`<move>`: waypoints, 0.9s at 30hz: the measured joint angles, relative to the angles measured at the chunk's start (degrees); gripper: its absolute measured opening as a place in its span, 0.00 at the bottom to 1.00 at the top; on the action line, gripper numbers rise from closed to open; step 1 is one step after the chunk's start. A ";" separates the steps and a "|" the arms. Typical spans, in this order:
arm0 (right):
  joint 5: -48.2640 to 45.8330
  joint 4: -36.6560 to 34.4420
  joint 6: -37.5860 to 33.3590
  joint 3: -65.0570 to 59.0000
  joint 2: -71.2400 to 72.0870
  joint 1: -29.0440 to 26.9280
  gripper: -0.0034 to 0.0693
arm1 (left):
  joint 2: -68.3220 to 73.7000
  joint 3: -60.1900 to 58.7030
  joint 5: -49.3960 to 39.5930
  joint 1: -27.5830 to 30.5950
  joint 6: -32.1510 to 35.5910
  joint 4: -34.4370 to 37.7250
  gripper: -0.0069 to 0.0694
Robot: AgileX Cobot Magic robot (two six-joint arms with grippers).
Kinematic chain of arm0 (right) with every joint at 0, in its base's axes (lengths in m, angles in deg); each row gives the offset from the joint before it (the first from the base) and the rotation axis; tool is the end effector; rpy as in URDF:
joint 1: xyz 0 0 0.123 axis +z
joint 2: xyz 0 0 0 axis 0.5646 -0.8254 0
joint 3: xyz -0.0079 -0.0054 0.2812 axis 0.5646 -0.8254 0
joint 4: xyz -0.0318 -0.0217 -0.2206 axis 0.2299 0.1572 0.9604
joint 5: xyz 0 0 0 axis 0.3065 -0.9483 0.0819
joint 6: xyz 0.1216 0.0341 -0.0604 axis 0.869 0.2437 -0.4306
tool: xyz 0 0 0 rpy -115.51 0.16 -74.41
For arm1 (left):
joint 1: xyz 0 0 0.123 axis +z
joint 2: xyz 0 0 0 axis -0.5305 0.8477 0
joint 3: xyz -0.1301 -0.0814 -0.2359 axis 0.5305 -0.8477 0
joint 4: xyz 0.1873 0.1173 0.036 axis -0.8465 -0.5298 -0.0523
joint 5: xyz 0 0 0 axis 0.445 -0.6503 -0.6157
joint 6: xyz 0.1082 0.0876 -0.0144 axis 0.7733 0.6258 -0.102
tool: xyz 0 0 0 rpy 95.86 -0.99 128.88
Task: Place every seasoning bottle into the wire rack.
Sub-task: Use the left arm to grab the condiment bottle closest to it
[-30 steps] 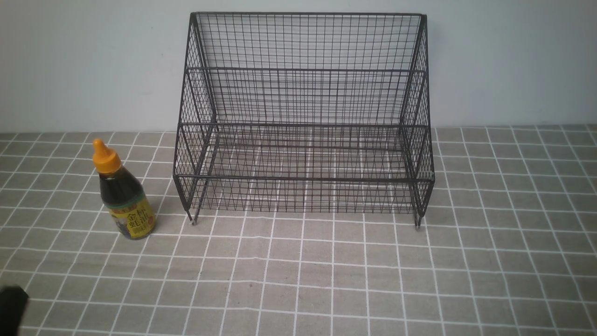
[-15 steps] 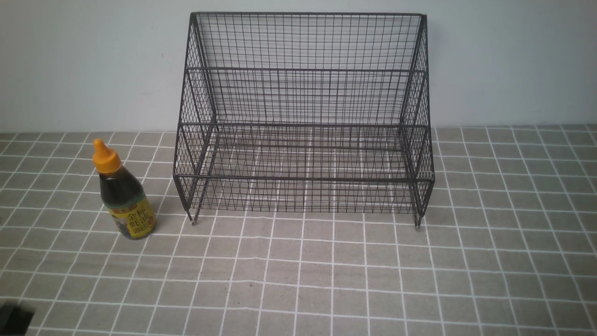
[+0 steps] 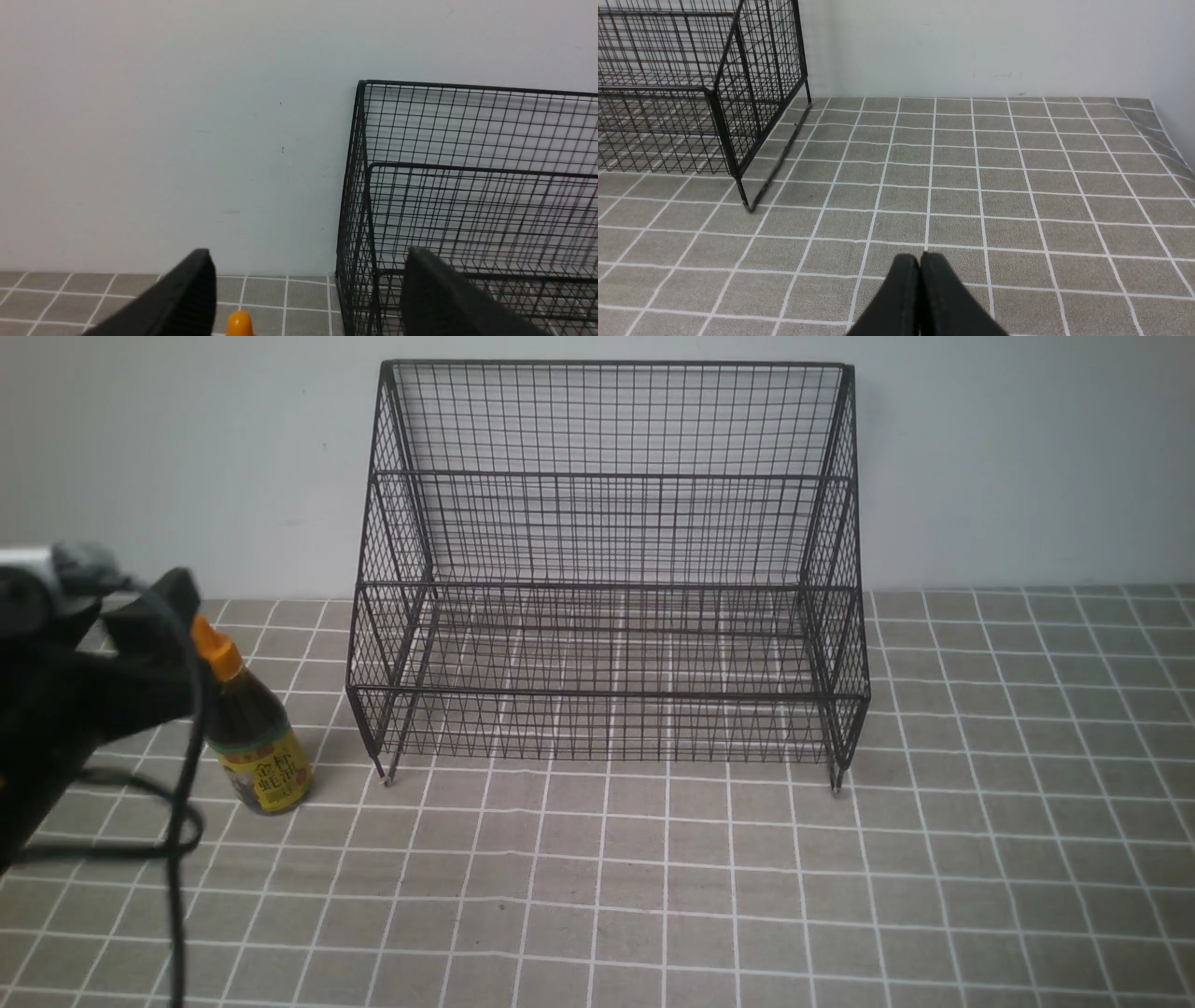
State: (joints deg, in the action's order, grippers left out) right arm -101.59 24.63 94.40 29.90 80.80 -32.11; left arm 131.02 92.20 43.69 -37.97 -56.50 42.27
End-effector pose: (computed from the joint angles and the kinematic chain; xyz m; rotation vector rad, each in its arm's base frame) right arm 0.0747 -0.0038 0.1595 0.0419 1.8666 0.0157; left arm 0.2563 -0.0211 0.2746 -0.0496 1.6321 -0.1451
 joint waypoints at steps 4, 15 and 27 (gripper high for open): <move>0.00 0.00 0.00 0.00 0.00 0.00 0.03 | 8.23 2.44 5.86 0.00 1.60 3.20 0.80; 0.00 0.00 0.00 0.00 0.00 0.00 0.03 | 24.53 7.67 12.95 0.00 2.89 6.81 0.80; 0.00 0.00 0.00 0.00 0.00 0.00 0.03 | 28.76 8.48 11.19 0.00 3.11 7.90 0.44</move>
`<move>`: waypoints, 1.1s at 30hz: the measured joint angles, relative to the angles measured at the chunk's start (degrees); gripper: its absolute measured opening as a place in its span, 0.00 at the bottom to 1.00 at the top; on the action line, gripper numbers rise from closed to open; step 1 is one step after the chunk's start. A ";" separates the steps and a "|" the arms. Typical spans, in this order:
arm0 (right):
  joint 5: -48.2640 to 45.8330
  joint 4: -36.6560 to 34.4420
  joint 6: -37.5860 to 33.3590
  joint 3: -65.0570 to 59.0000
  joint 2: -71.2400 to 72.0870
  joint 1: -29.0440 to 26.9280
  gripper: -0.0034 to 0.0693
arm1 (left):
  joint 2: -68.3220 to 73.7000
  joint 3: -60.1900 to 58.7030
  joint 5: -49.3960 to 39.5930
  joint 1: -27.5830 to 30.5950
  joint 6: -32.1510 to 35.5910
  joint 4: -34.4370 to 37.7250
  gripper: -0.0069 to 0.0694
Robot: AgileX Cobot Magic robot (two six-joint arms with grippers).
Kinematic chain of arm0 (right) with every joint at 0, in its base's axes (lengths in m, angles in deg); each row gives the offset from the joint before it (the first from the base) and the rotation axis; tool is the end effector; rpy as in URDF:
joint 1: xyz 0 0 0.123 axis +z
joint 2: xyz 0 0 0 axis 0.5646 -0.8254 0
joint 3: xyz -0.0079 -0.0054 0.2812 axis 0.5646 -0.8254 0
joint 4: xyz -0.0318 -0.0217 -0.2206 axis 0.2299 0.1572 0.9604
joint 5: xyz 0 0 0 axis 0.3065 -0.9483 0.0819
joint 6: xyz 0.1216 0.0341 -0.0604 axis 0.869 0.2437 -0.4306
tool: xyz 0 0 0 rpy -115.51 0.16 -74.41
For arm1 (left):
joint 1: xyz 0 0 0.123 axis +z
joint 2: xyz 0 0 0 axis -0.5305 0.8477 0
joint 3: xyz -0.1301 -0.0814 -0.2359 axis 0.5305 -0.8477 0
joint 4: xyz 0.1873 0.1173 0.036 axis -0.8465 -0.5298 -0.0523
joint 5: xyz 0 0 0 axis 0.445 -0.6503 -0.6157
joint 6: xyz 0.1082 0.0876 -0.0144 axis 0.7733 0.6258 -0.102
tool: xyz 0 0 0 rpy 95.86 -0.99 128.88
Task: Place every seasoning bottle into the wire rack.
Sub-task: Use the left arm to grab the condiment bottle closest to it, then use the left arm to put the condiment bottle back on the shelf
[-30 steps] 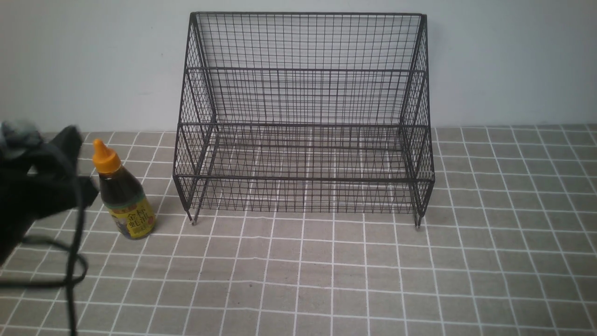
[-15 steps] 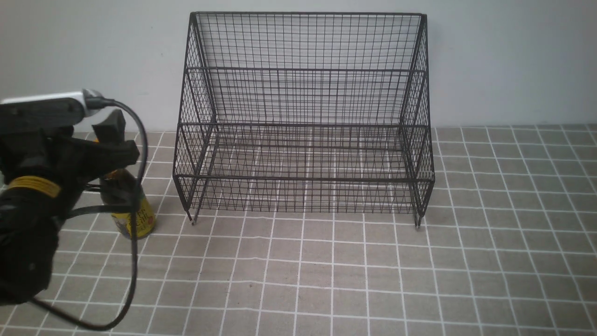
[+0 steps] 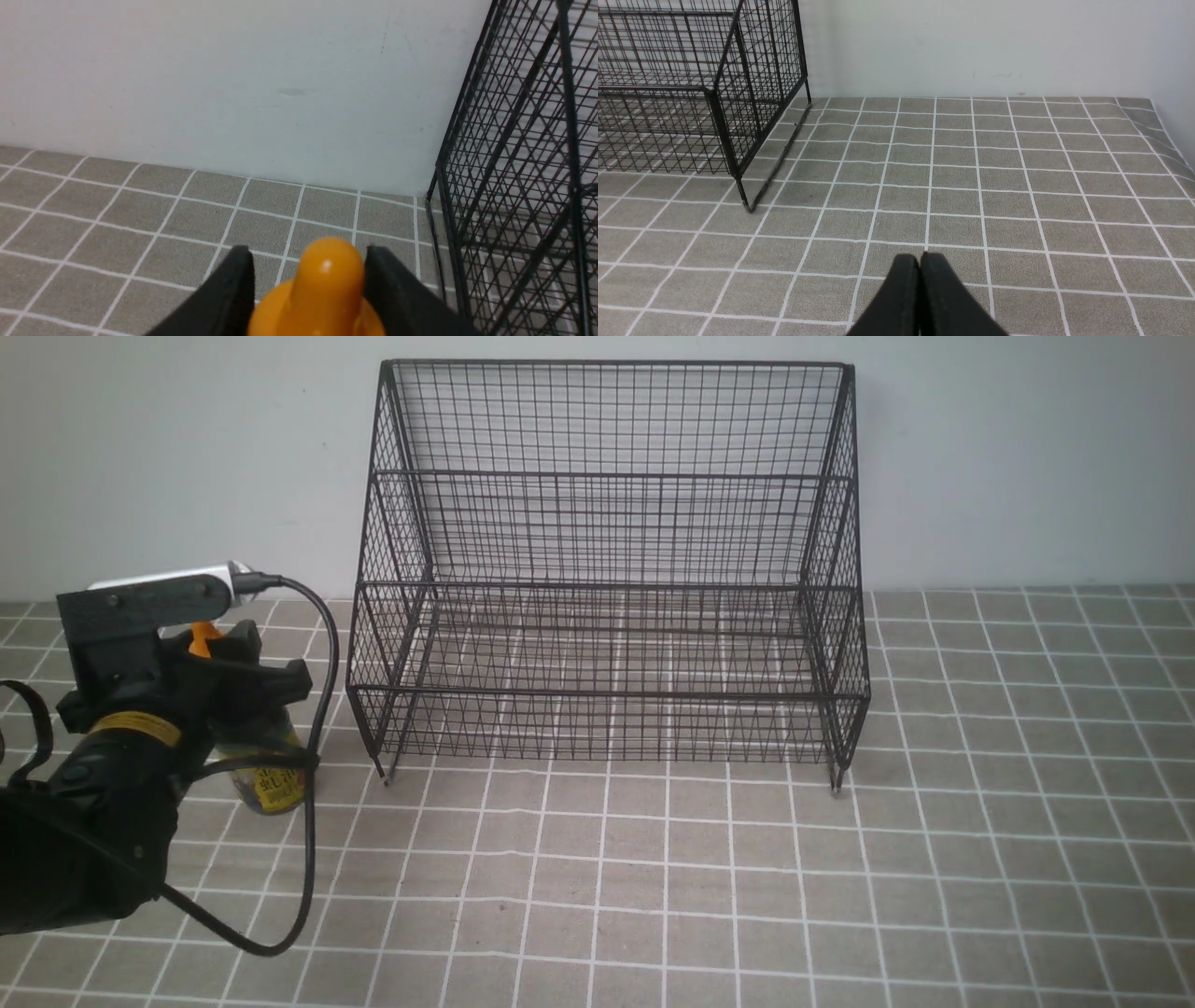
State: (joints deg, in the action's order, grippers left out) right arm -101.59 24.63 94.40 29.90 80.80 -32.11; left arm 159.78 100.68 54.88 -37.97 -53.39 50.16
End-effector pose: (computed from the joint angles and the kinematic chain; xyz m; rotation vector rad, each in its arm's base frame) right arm 0.0747 -0.0038 0.1595 0.0419 1.8666 0.0157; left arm 0.3420 -0.0152 0.1947 -0.1586 1.7905 -0.0614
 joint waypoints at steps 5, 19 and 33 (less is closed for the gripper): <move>0.00 0.00 0.00 0.00 0.00 0.00 0.03 | -8.24 0.09 -4.46 0.00 3.82 -2.31 0.44; 0.00 0.00 0.00 0.00 0.00 0.00 0.03 | -22.88 10.11 -18.28 -3.20 -1.73 -16.73 0.44; 0.00 0.00 0.00 0.00 0.00 0.00 0.03 | -9.31 15.55 -15.01 -11.22 -8.89 -20.65 0.44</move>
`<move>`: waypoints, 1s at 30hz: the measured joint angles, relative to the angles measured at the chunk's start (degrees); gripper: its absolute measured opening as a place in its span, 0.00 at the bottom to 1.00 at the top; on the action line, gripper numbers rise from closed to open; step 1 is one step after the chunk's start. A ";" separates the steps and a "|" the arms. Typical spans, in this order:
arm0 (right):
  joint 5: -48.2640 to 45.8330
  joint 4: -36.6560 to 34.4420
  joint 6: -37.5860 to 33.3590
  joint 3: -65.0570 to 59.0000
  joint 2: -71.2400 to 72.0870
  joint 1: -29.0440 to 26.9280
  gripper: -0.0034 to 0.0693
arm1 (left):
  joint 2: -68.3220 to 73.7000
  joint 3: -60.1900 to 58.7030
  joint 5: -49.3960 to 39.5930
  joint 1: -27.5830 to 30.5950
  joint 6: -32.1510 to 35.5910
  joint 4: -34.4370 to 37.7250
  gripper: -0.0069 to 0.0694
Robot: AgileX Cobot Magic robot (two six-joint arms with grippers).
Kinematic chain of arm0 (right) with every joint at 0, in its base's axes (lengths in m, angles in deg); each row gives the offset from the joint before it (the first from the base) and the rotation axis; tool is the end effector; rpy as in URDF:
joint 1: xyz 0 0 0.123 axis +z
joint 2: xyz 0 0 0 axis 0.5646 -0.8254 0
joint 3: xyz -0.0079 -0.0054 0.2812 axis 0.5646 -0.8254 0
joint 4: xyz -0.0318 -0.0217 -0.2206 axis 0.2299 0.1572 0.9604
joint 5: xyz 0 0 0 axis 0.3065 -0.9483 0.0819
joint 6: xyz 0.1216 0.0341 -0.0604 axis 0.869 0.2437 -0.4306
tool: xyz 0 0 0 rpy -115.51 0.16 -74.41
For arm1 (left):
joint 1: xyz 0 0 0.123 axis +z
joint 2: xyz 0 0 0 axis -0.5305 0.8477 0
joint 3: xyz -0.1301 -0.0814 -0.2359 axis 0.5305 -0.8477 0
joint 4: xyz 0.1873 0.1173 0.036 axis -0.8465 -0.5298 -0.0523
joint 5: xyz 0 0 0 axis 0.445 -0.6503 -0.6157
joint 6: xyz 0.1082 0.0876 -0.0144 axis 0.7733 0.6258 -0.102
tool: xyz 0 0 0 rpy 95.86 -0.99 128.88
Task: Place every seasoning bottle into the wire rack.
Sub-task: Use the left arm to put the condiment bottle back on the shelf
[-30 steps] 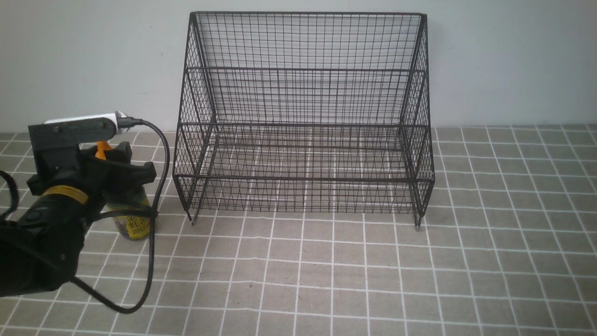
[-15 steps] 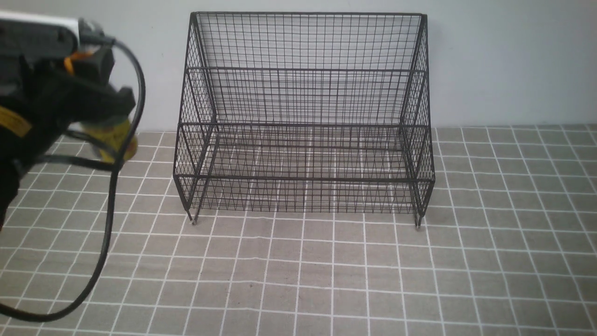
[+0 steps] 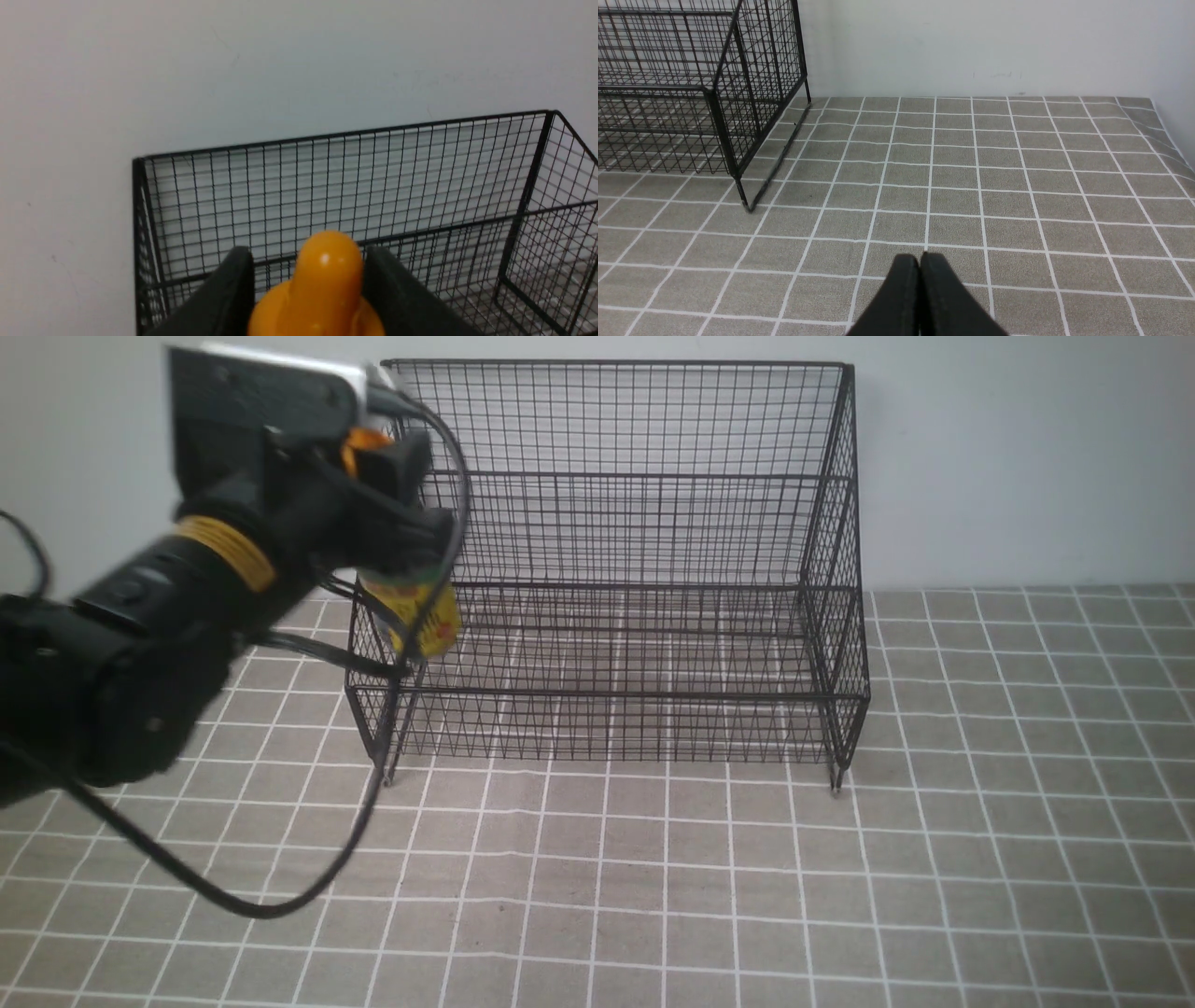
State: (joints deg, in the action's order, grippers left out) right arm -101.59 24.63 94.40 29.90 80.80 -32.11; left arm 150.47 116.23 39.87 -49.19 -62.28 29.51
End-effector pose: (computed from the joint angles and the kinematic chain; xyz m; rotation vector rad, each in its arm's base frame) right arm 0.0747 -0.0038 0.1595 0.0419 1.8666 0.0157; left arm 0.3407 -0.1155 0.3022 0.2696 1.6077 -0.3151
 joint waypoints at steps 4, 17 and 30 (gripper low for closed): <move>0.00 0.00 0.00 0.00 0.00 0.00 0.03 | 4.24 0.00 3.21 -0.53 -0.17 -0.20 0.44; 0.00 0.00 -0.09 0.00 0.00 0.00 0.03 | 11.15 0.30 0.39 -0.65 -6.19 -0.43 0.44; 0.00 0.00 -0.09 0.00 0.00 0.00 0.03 | 4.29 0.69 -10.63 -0.71 -6.11 -0.43 0.70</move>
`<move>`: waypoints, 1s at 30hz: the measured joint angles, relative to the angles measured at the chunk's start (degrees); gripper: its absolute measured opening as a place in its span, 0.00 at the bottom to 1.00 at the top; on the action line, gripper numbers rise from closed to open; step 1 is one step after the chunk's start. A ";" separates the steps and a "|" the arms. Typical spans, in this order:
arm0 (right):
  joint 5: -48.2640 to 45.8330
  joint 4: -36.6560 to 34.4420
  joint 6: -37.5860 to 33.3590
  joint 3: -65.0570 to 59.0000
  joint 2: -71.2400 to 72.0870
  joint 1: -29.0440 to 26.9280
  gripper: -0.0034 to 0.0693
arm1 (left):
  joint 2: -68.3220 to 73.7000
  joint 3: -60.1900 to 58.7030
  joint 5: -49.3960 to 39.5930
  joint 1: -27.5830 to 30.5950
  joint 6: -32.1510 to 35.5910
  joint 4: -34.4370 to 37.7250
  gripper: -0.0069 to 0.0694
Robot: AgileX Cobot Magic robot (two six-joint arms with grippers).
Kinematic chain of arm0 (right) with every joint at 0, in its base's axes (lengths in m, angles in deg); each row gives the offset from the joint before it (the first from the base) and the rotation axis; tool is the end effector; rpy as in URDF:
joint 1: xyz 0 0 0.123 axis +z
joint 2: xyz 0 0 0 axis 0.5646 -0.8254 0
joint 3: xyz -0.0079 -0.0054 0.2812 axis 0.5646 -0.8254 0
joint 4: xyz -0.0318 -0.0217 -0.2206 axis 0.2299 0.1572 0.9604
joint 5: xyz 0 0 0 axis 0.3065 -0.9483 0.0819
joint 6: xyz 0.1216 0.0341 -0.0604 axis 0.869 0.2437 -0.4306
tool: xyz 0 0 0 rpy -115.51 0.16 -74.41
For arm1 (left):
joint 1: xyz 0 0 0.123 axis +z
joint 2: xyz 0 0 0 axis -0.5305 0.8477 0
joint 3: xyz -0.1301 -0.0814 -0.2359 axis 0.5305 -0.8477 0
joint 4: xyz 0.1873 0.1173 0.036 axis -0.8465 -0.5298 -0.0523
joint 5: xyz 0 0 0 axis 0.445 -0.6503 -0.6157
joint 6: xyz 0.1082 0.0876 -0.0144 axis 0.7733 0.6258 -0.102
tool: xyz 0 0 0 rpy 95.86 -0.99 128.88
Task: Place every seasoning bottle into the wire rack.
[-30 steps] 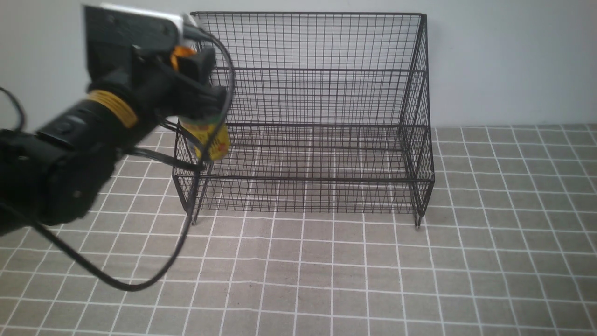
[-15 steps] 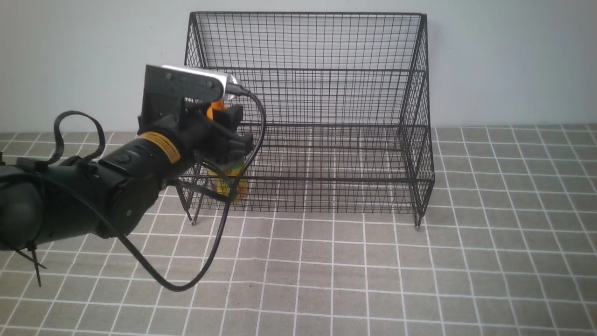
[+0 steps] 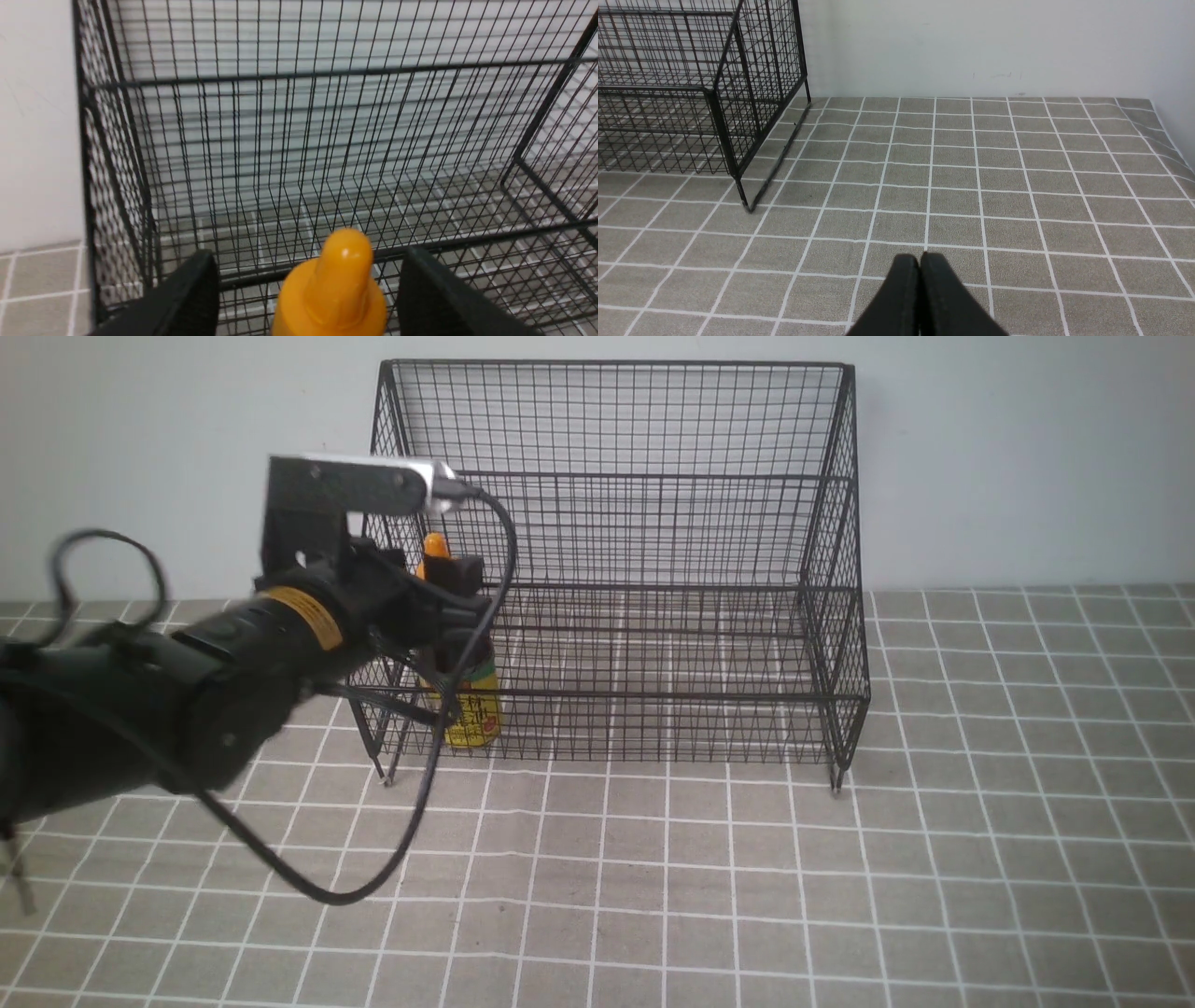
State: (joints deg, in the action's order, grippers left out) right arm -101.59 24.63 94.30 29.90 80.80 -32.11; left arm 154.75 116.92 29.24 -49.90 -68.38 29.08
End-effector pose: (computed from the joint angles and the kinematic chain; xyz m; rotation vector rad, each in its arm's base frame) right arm 0.0747 -0.0038 0.1595 0.0402 1.8667 0.0145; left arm 0.3486 -0.1194 0.2536 0.2104 1.8704 -0.3448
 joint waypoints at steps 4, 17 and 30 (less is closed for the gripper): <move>0.00 0.00 0.00 0.00 0.00 0.00 0.03 | -7.61 0.00 -8.25 0.00 3.09 0.05 0.63; 0.00 0.00 0.00 0.00 0.00 0.00 0.03 | -35.04 0.00 -45.46 0.00 3.71 0.66 0.08; 0.00 0.00 0.00 0.00 0.00 0.00 0.03 | -57.43 0.00 -57.28 0.00 3.76 0.71 0.08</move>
State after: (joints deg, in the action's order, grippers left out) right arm -101.59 24.63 94.30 29.90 80.80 -32.11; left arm 97.32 116.92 -28.04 -49.90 -64.62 29.79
